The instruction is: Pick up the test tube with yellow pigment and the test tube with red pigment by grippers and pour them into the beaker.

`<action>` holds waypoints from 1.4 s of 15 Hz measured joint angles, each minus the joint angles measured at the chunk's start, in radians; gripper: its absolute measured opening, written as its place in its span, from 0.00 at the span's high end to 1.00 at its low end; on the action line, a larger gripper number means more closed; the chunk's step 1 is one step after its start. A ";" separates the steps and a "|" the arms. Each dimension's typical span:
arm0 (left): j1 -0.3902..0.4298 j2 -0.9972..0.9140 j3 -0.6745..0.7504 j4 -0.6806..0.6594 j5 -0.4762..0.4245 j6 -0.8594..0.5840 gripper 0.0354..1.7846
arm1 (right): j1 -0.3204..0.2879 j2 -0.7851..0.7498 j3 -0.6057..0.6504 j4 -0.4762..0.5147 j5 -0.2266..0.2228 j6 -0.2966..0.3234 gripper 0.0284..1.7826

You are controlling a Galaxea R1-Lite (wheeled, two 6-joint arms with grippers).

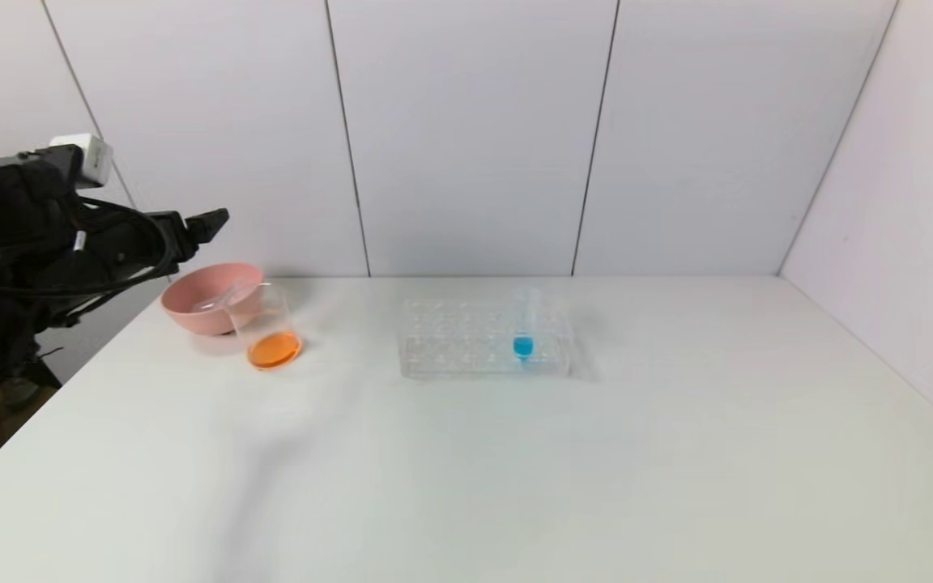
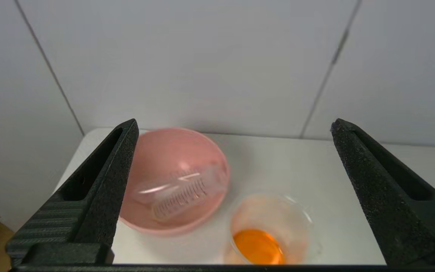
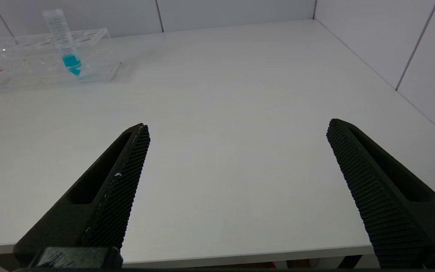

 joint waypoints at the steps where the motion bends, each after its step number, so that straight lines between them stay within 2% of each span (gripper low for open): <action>1: -0.001 -0.076 0.055 0.034 -0.050 -0.004 0.01 | 0.000 0.000 0.000 0.000 0.000 0.000 0.04; 4: -0.004 -0.322 0.238 0.125 -0.187 -0.006 0.01 | 0.000 0.000 0.000 0.000 0.000 0.000 0.04; 8: -0.004 -0.631 0.426 0.212 -0.259 -0.004 0.01 | 0.000 0.000 0.000 0.000 0.000 0.000 0.04; 13: -0.004 -0.985 0.525 0.365 -0.294 -0.003 0.01 | 0.000 0.000 0.000 0.000 0.000 0.000 0.04; 17: -0.008 -1.324 0.557 0.597 -0.293 0.015 0.01 | 0.000 0.000 0.000 0.000 0.000 0.000 0.04; 21: -0.028 -1.435 0.588 0.585 -0.256 0.025 0.01 | 0.000 0.000 0.000 0.000 0.000 0.000 0.04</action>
